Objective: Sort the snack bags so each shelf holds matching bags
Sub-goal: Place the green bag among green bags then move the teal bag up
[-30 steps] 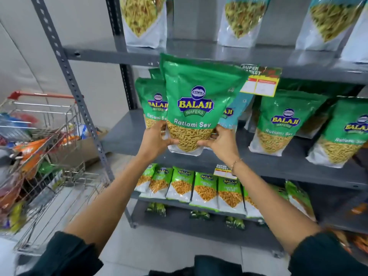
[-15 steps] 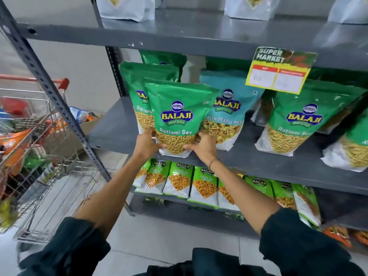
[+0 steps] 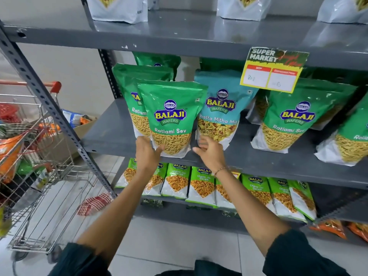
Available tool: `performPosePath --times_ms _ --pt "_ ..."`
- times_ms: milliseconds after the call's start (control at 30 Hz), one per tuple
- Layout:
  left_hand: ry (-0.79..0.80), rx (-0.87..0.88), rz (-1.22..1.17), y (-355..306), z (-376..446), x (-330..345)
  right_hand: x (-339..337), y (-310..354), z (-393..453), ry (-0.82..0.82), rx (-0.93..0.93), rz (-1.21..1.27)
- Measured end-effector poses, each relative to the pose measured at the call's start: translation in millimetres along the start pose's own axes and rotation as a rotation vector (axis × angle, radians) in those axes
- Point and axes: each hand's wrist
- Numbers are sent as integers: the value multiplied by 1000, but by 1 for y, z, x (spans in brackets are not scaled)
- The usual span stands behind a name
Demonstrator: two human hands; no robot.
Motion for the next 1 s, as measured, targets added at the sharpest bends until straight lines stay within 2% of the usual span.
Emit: performPosePath --times_ms 67,200,267,300,367,467,533,600,667,800,900,1000 --pt "-3 38 -133 -15 -29 7 -25 -15 -4 -112 63 9" --pt "385 138 -223 -46 -59 51 -73 -49 6 -350 176 7" --pt "557 53 -242 -56 -56 81 -89 -62 17 -371 217 10" --pt "588 -26 -245 -62 -53 91 -93 -65 22 -349 226 6" --pt "546 -132 -227 -70 -45 113 -96 -71 34 -245 221 -14" --pt "345 -210 -230 -80 -28 137 -89 -79 51 -76 178 -74" --pt "266 -269 -267 -82 -14 149 -86 -81 59 -3 164 -84" --pt "269 -275 -228 -78 -4 157 -82 -83 66 52 140 -17" --pt "297 -194 -188 -73 1 161 -78 -82 70 83 125 89" --pt "315 -47 -194 -62 8 162 -73 -93 81 4 112 177" --pt "348 -20 -180 -63 14 161 -73 -101 76 -120 100 154" --pt "452 -36 -253 -69 12 159 -79 -107 63 -238 17 45"
Point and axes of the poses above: each hand's wrist, its own z-axis towards the middle knuckle, its own x-axis out of the palm, y = z × x, and after that the axes turned 6 degrees about -y, right-handed
